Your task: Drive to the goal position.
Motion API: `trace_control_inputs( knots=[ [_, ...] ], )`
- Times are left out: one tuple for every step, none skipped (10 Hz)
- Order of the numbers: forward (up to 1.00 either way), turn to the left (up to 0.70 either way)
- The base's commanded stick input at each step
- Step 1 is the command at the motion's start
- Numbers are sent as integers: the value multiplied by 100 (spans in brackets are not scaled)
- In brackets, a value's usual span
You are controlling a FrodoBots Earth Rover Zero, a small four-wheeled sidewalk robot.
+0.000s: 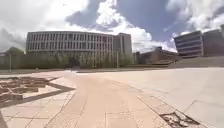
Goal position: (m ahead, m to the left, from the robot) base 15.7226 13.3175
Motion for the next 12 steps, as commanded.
trace_control_inputs(
  knots=[
    [70, 2],
    [70, 2],
    [70, 2],
    [70, 2],
    [70, 2],
    [70, 2],
    [70, 2],
    [70, 2],
    [70, 2],
    [70, 2],
    [70, 2],
    [70, 2]
  ],
)
